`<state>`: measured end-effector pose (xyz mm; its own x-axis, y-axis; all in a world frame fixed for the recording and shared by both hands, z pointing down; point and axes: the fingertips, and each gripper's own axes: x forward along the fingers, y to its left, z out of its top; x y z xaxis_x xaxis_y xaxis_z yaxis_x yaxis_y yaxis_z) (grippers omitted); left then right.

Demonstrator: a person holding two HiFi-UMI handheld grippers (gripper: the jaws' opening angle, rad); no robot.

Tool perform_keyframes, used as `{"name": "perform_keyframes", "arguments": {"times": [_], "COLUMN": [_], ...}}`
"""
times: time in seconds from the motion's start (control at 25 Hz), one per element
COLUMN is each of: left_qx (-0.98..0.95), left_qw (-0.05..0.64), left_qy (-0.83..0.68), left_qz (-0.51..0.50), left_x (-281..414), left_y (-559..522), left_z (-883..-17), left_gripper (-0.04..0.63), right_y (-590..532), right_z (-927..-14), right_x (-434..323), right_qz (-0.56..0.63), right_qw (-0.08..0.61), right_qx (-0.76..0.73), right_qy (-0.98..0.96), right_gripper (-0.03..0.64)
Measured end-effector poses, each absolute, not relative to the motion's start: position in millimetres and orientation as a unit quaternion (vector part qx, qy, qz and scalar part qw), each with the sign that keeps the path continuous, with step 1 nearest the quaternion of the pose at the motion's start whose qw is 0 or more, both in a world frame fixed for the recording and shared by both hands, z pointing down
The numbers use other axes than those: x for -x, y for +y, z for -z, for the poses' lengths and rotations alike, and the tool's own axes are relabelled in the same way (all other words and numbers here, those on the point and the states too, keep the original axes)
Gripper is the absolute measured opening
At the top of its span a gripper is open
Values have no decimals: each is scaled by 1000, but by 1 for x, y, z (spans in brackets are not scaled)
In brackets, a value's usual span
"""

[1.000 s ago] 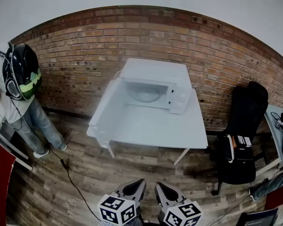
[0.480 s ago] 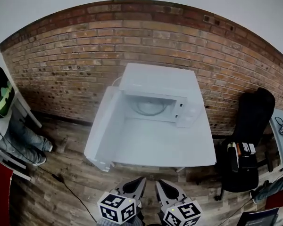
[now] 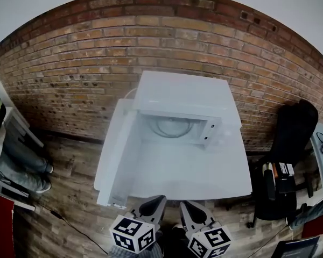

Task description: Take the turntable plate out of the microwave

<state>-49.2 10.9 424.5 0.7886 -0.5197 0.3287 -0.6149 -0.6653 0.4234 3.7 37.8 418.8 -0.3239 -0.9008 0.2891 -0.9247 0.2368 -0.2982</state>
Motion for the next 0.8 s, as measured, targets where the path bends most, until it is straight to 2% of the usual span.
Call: {"name": "perform_keyframes", "arguments": {"times": [0.8], "left_qx": [-869], "left_qw": [300], "left_qy": [-382], "left_qz": [-92], "left_x": [-15], "left_y": [-129], "left_z": [-467], "left_gripper": [9], "right_y": [-110], "right_z": [-461], "right_x": [-76], "right_qz": [-285], "right_qw": [67], "right_qx": [-505], "right_qy": [-812], "right_gripper": [20]}}
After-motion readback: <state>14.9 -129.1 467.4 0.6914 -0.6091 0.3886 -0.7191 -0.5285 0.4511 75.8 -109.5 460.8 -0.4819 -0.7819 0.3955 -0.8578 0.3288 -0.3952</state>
